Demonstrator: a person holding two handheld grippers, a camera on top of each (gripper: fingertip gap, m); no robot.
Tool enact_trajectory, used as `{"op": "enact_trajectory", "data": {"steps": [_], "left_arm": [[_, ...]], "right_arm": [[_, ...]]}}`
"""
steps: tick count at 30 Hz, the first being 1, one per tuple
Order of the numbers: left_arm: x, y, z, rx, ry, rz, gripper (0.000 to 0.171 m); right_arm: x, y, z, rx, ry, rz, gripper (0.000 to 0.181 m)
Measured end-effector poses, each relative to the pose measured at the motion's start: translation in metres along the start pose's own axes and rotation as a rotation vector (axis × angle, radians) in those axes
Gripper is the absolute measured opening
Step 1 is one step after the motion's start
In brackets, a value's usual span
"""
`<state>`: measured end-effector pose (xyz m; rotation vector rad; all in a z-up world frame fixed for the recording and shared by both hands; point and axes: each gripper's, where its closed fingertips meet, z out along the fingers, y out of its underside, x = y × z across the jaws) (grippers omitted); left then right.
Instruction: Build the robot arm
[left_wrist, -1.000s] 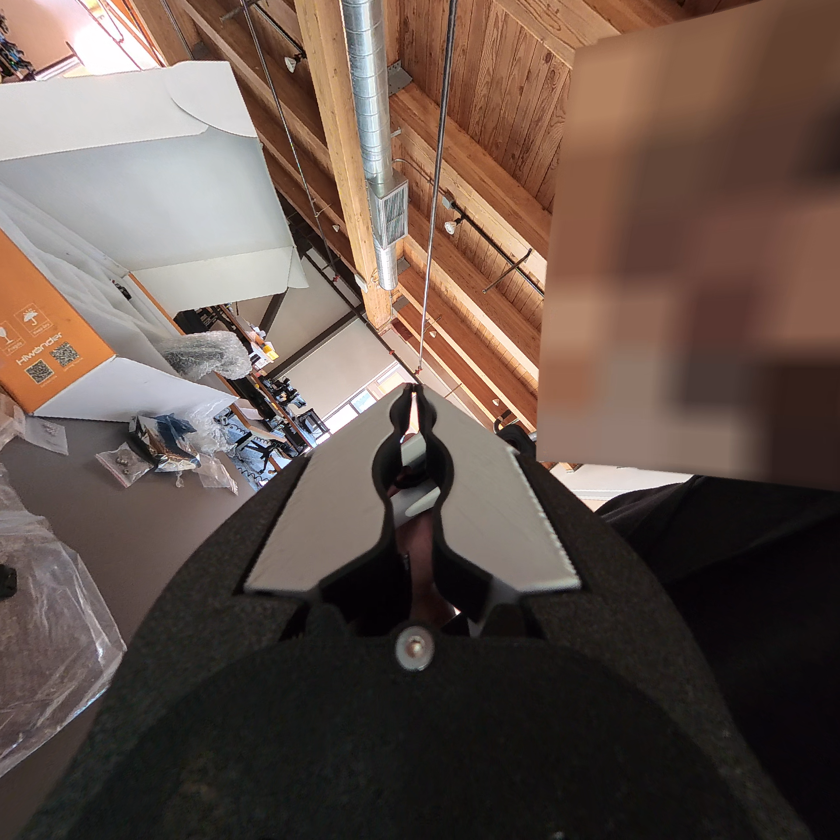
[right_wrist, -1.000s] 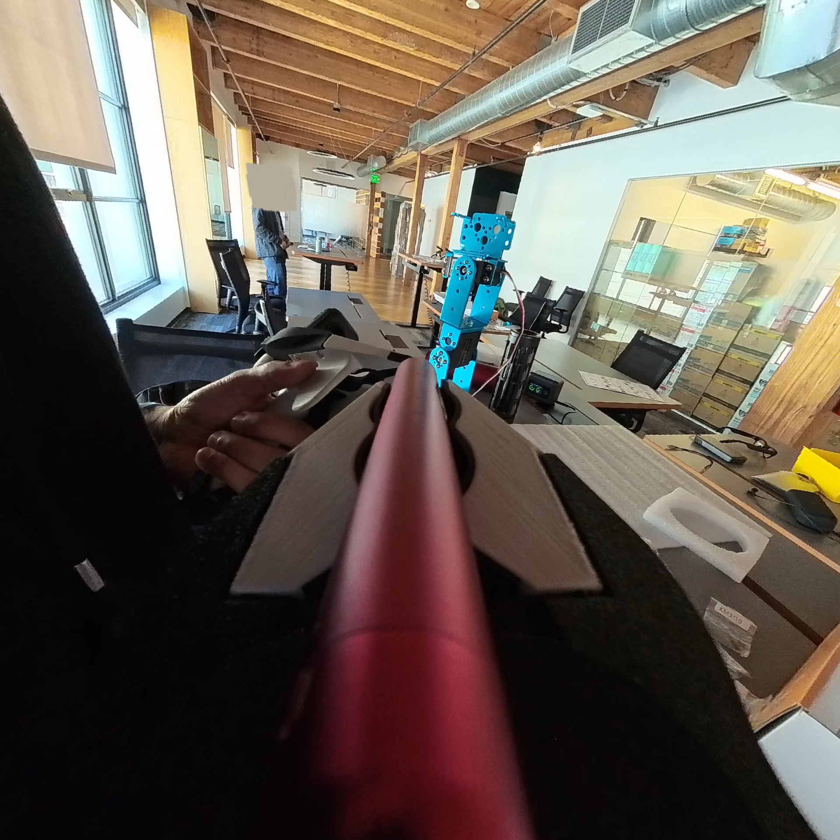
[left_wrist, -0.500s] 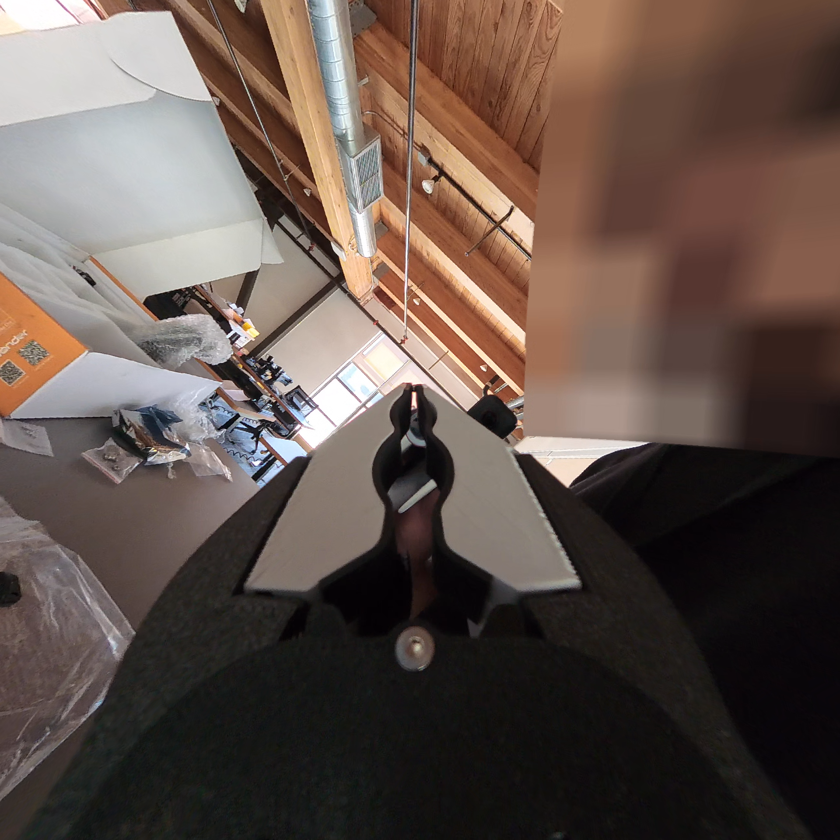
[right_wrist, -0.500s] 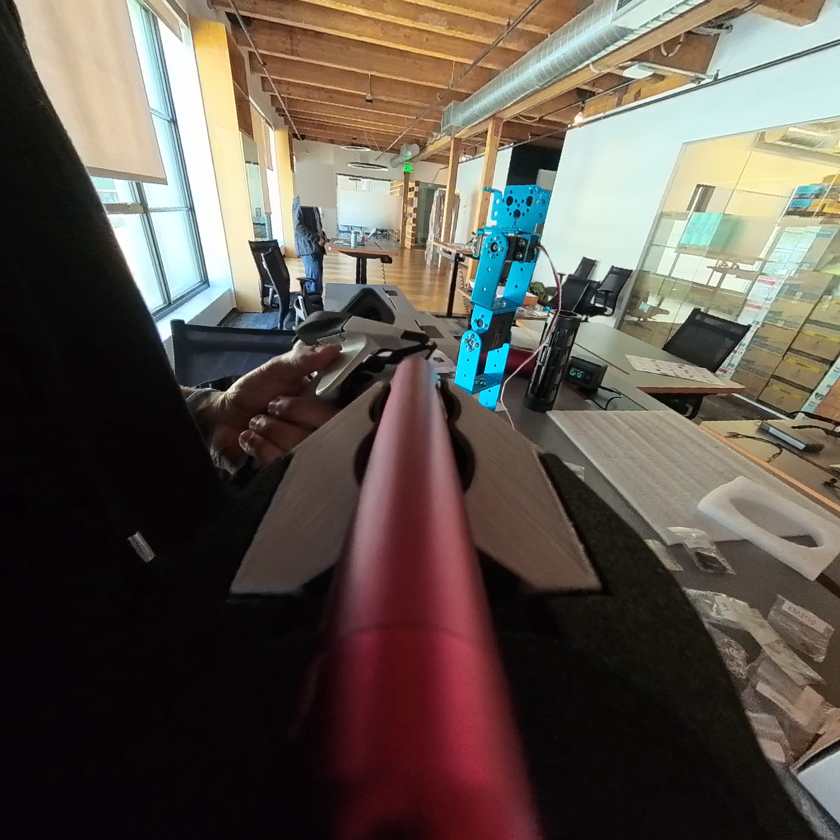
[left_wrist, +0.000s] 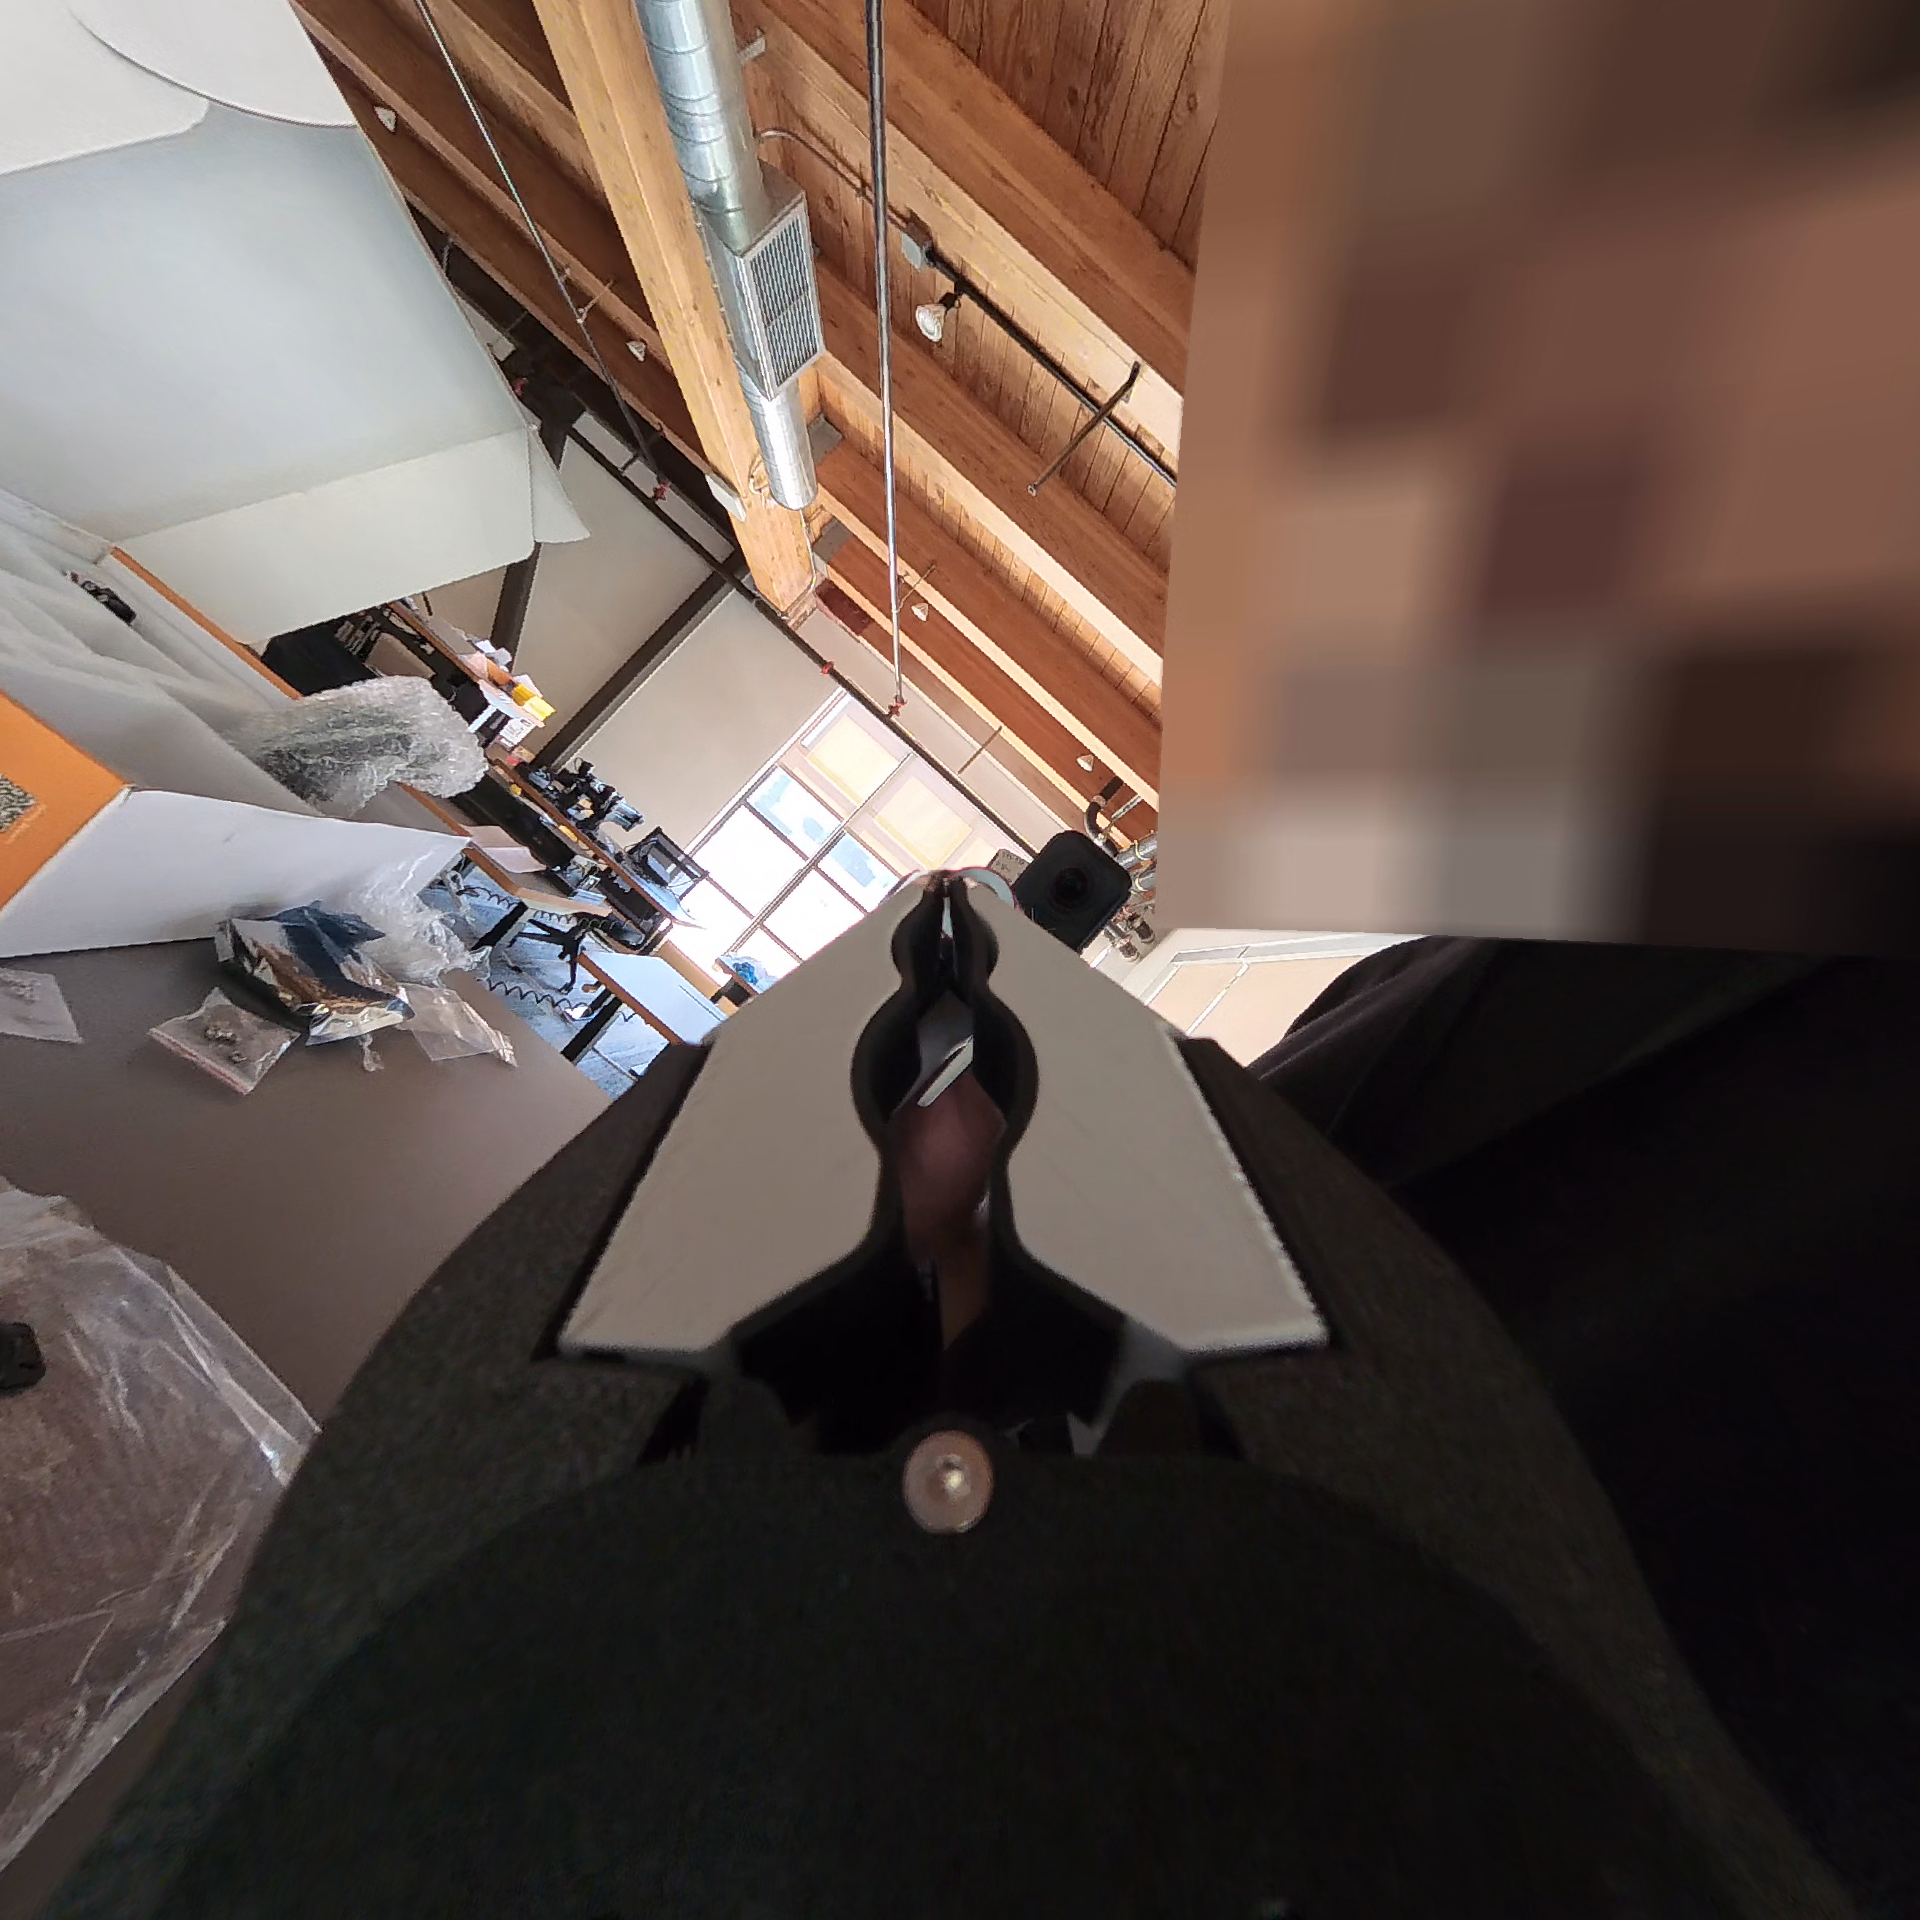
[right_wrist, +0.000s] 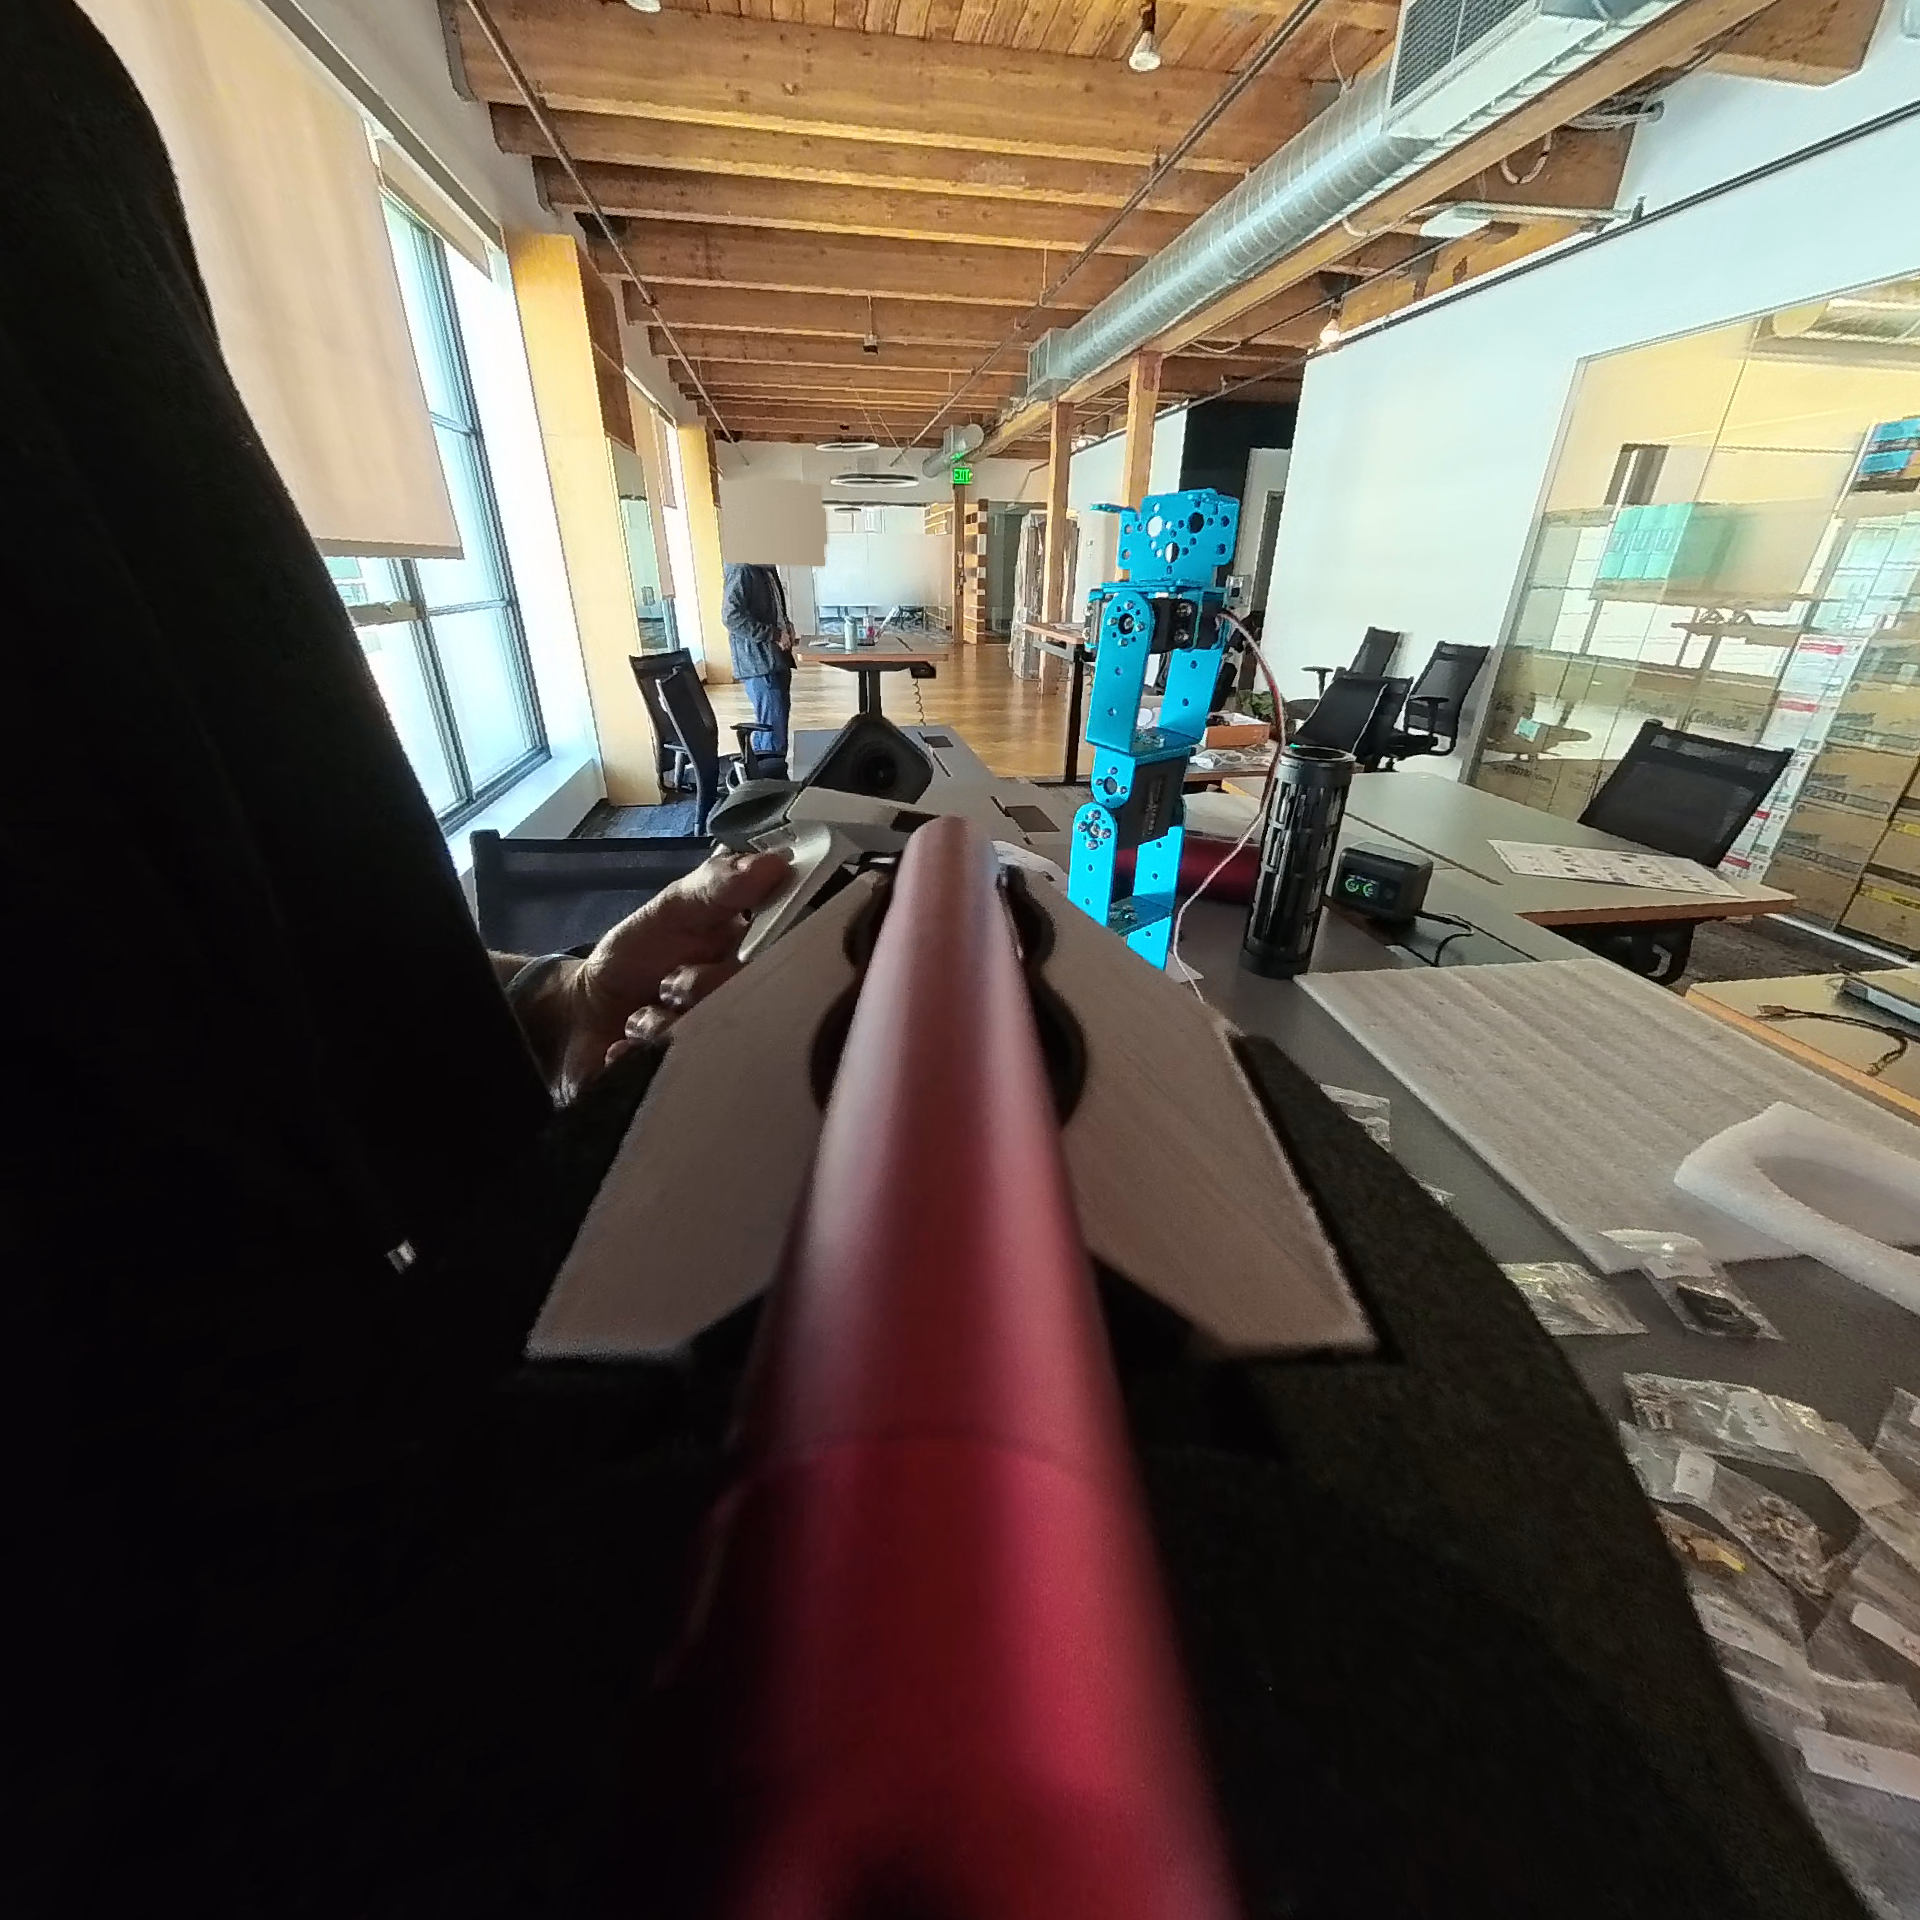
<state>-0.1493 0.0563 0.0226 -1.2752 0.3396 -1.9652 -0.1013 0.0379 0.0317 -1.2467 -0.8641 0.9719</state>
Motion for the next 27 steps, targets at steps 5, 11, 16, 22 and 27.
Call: {"op": "enact_trajectory", "data": {"steps": [5,11,16,22,27], "left_arm": [[0.002,-0.001,0.000,0.006,0.002,-0.008,0.000],[0.001,-0.001,-0.003,0.003,0.000,-0.006,0.000],[-0.002,0.004,-0.008,-0.044,-0.014,0.016,0.000],[-0.005,0.003,-0.012,-0.079,-0.010,0.026,0.000],[-0.008,0.002,-0.014,-0.061,-0.019,0.016,0.000]], "right_arm": [[0.000,0.002,0.001,-0.005,-0.006,0.001,0.023],[-0.001,0.004,0.001,-0.016,-0.022,0.015,0.023],[0.000,0.011,0.002,-0.039,-0.051,0.065,0.022],[0.001,0.018,0.005,0.000,-0.087,0.164,0.022],[0.003,0.022,0.004,0.042,-0.076,0.223,0.023]]}}
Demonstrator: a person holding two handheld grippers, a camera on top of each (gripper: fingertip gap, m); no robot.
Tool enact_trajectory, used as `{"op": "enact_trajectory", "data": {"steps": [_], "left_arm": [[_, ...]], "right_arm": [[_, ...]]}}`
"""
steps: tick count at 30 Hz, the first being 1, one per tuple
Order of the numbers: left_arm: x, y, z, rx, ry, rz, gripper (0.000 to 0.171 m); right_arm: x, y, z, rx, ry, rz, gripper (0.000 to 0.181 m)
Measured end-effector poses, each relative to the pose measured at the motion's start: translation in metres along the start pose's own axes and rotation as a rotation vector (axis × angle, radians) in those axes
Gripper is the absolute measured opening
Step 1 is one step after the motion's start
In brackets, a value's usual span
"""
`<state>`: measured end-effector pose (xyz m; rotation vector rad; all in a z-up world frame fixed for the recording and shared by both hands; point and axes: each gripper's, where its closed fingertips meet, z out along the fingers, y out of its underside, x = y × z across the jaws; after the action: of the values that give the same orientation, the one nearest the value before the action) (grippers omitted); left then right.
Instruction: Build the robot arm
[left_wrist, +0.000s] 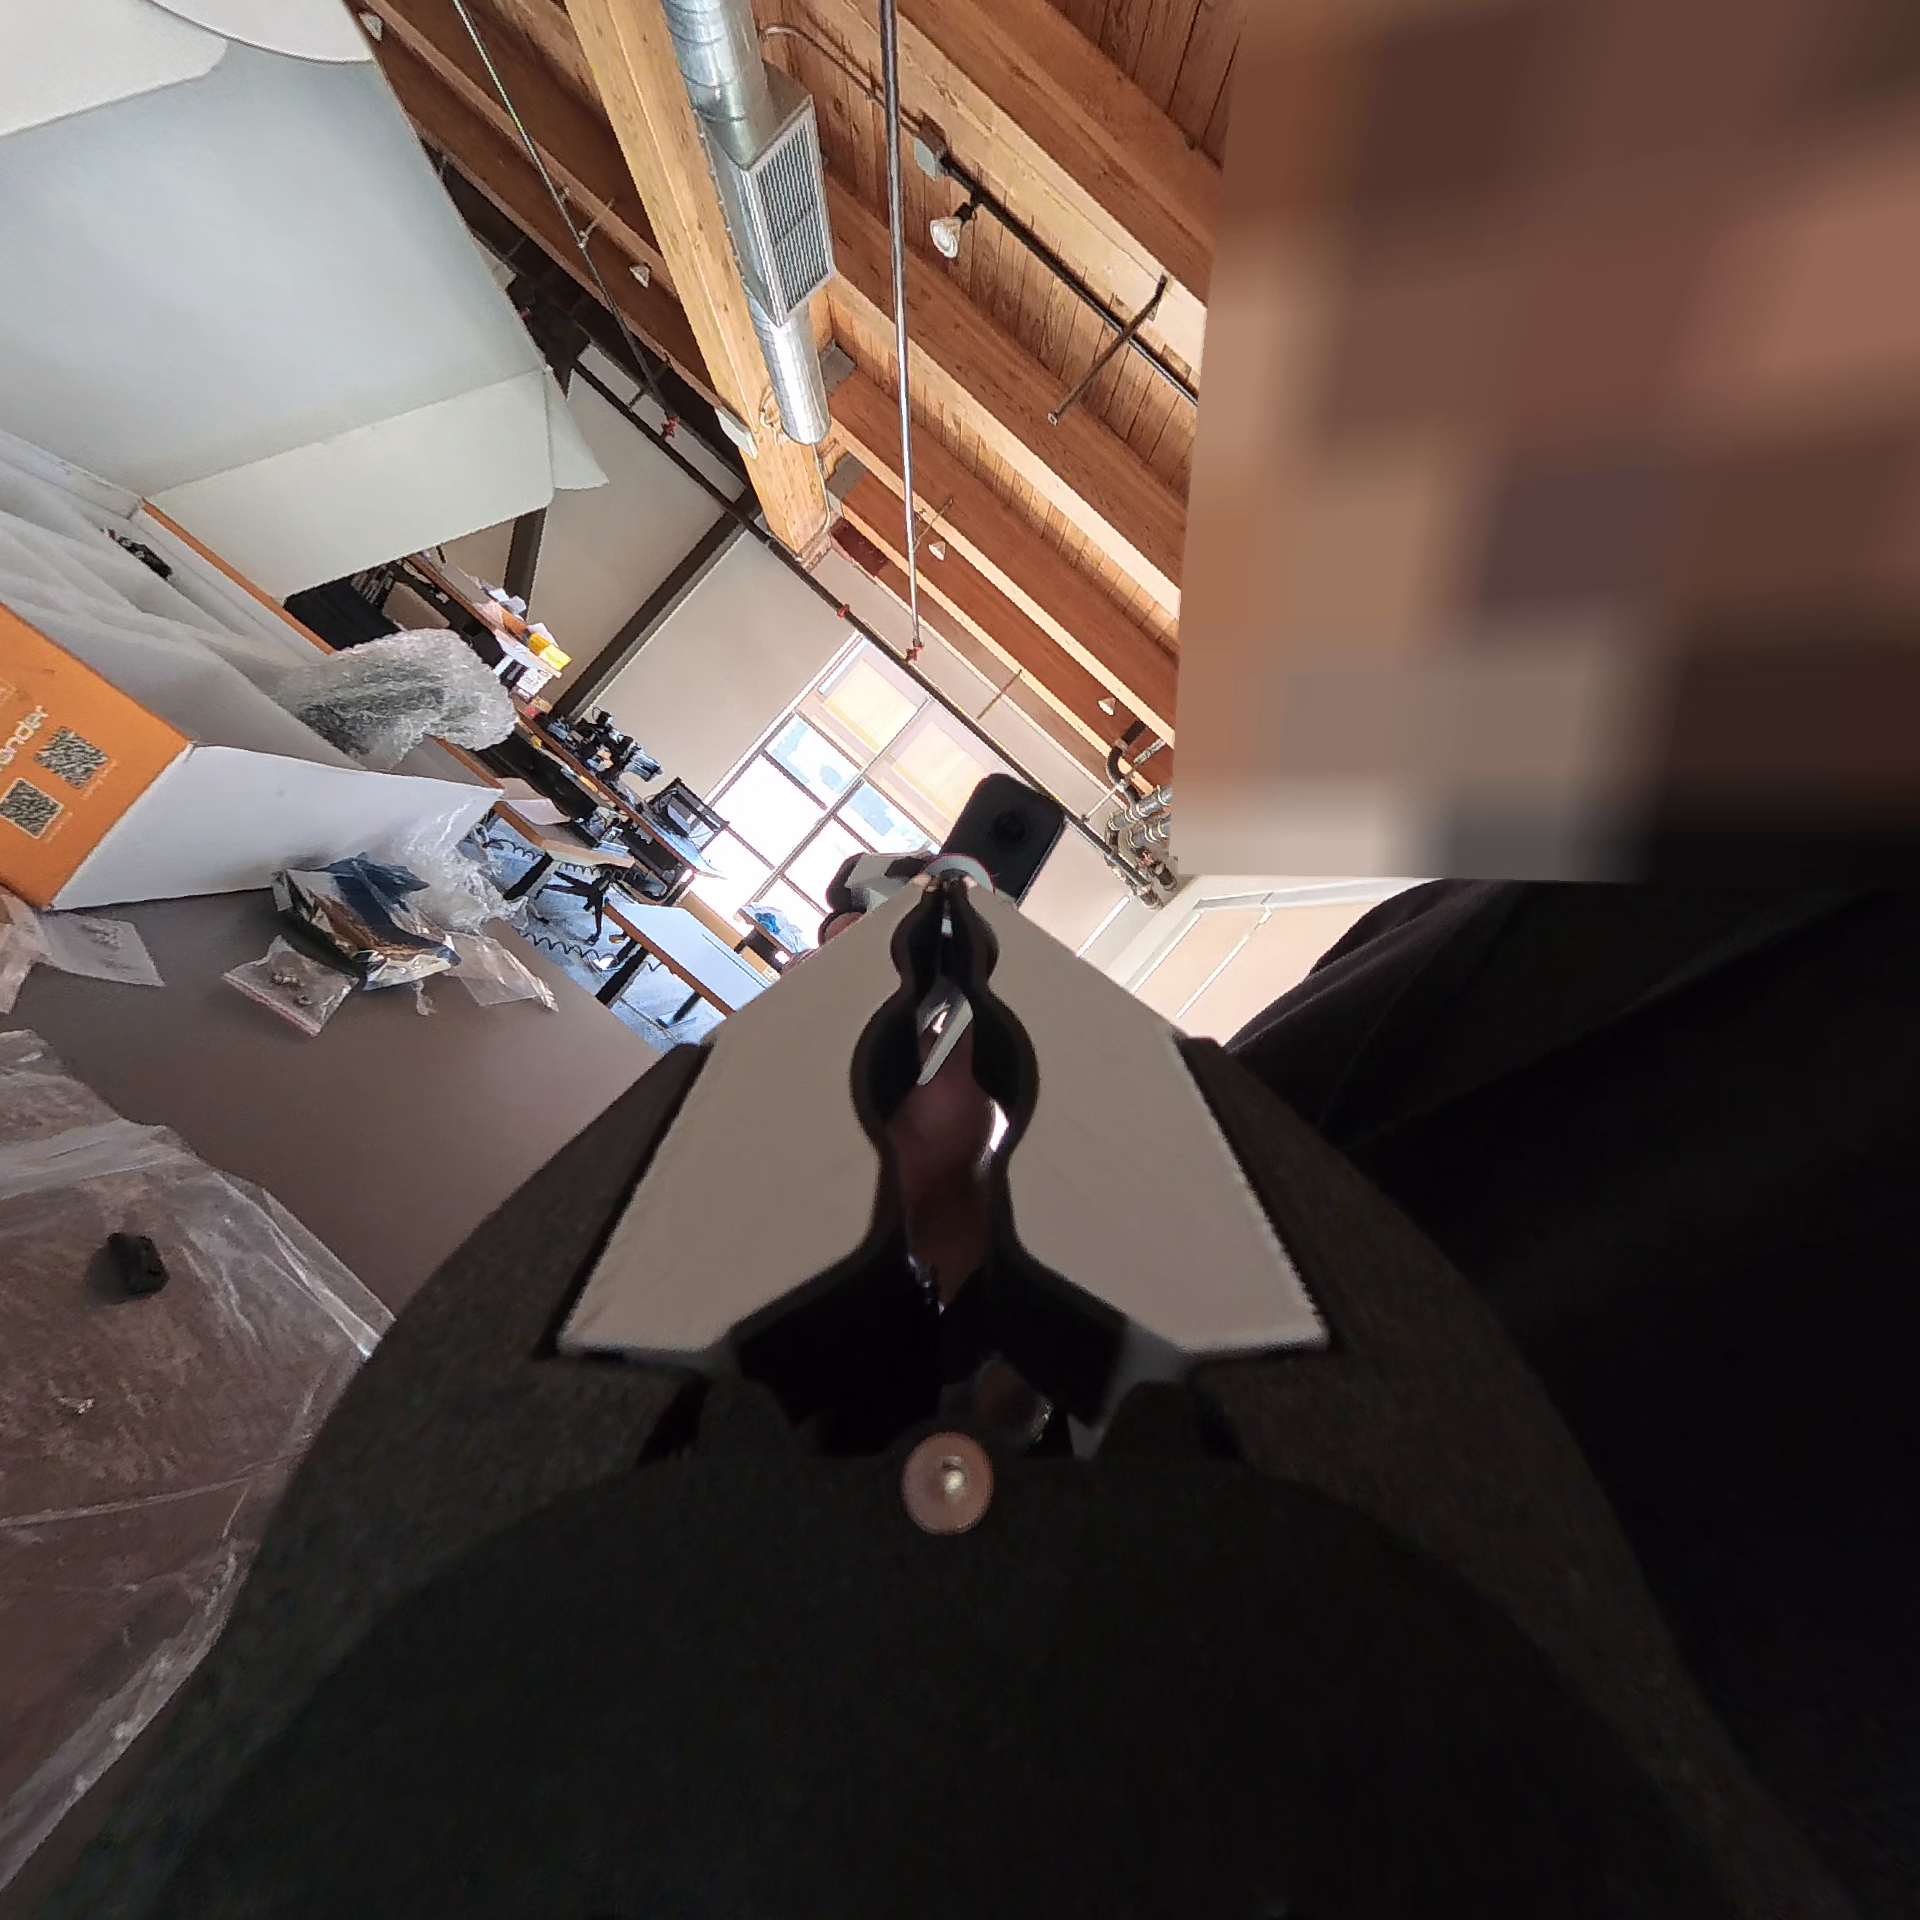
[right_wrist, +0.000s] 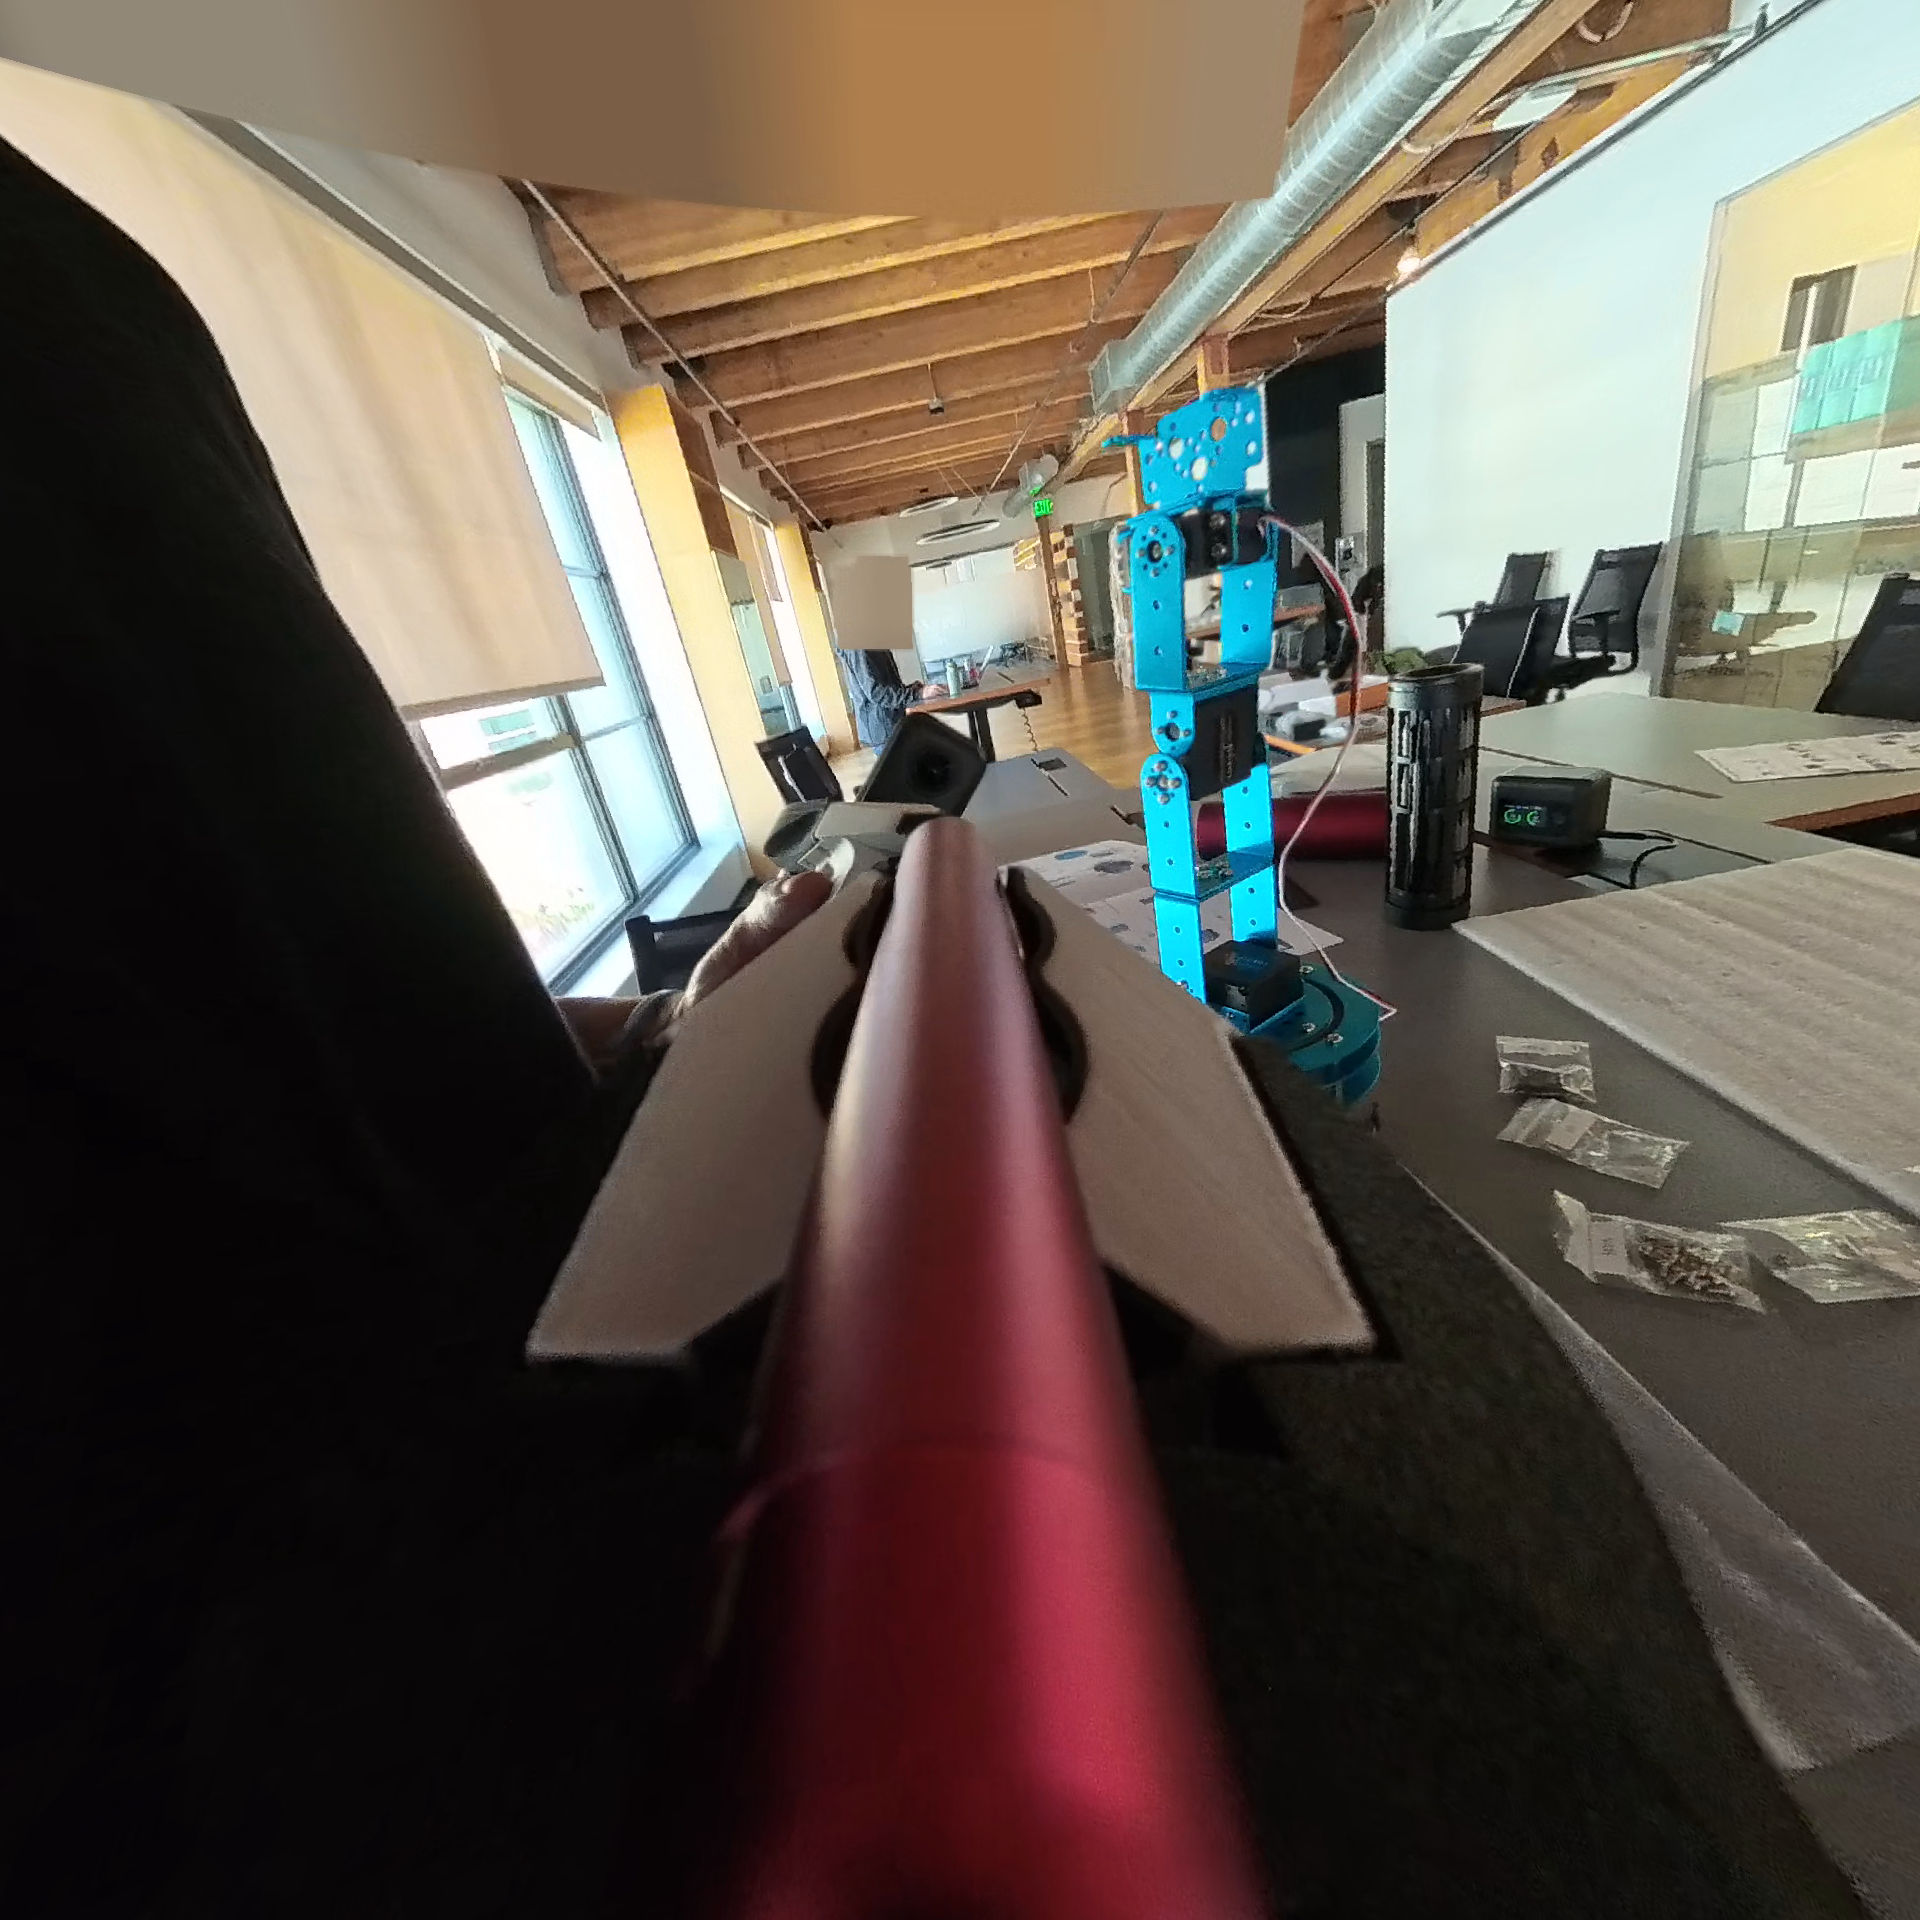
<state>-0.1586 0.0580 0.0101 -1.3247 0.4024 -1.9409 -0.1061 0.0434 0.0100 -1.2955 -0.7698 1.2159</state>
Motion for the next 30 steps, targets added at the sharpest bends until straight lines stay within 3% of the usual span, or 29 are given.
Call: {"op": "enact_trajectory", "data": {"steps": [11,20,30], "left_arm": [[-0.002,0.001,-0.006,0.009,-0.011,0.002,0.000],[0.001,0.002,-0.006,-0.028,-0.031,0.145,0.000],[-0.003,0.005,-0.007,-0.076,-0.076,0.192,0.000]], "right_arm": [[0.002,0.005,0.004,0.007,-0.012,0.067,0.024],[0.006,0.009,0.007,0.070,-0.081,0.332,0.024],[0.009,0.017,0.005,0.080,-0.072,0.375,0.023]]}}
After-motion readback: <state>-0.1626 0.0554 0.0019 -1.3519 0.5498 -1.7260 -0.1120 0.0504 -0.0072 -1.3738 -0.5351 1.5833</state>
